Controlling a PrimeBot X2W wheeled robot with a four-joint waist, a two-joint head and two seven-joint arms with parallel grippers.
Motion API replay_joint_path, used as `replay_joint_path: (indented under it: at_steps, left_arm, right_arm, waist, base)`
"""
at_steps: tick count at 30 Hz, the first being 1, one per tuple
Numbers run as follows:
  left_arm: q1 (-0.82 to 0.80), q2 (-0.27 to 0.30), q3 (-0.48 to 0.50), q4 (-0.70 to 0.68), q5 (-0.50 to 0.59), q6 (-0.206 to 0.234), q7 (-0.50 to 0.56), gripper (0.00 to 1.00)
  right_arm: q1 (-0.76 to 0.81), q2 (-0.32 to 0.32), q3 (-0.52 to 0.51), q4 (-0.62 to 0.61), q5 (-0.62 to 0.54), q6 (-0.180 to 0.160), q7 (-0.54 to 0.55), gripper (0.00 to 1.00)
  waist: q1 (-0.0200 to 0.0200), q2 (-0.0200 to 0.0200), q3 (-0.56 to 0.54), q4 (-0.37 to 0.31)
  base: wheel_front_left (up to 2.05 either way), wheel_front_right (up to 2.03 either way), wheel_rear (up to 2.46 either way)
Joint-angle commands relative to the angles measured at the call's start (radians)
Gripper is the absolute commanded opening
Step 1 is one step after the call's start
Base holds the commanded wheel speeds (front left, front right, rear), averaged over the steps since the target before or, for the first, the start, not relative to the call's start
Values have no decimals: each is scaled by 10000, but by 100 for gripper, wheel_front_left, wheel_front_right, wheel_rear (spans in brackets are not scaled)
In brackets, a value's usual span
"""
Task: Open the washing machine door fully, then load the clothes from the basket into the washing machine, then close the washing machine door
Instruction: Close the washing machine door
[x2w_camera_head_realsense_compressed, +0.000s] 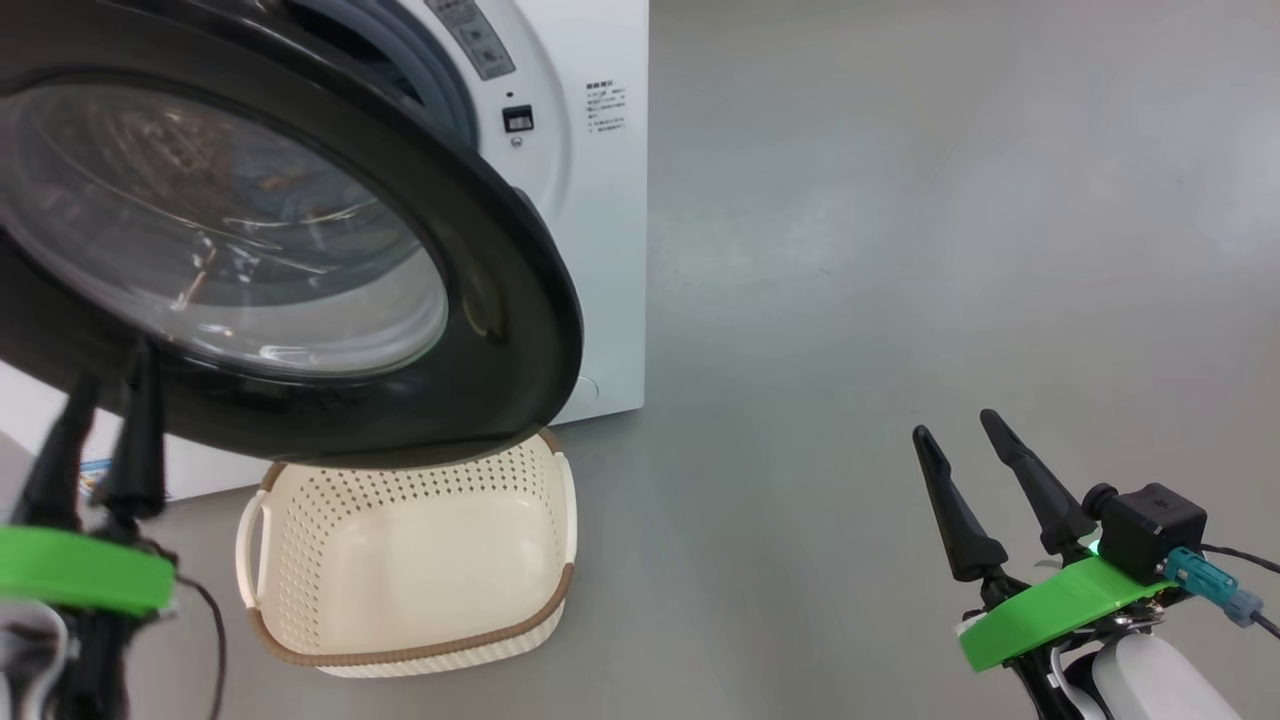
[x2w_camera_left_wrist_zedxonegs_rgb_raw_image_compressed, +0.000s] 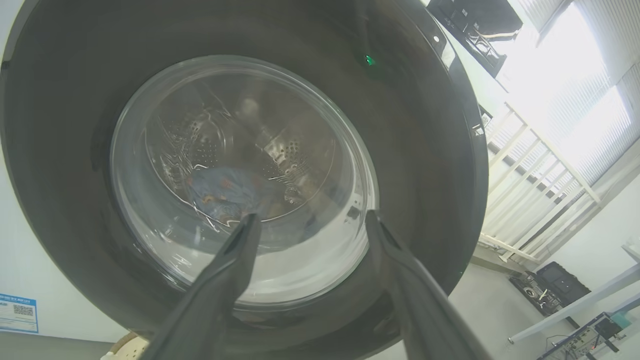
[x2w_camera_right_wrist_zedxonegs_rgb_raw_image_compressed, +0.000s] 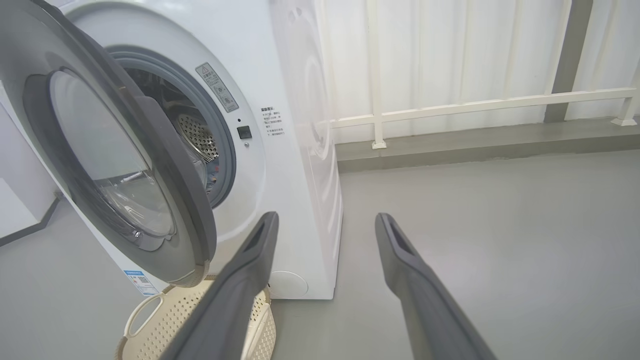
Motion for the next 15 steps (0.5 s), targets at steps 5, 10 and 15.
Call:
replay_joint_path:
  at_steps: [5,10,15]
  left_arm:
    - [781,980,-616,-181,479,-61,-1538,100]
    - [1449,1428,-1333,469,752,-62,-3037,100]
    - [1840,1719,-1590,966,1097,-62,-3936,100]
  right_arm:
    - [84,-258,176,-258,56,73,-80,100]
    - [151,-312,199,-252,85,73,-80,100]
    - [188,-317,226,-246,106,73,-80,100]
  waist:
    - [0,0,-144,192]
    - [0,0,-257,314]
    - [0,0,-337,386]
  base:
    - [0,0,0]
    - [0,0,0]
    - [0,0,0]
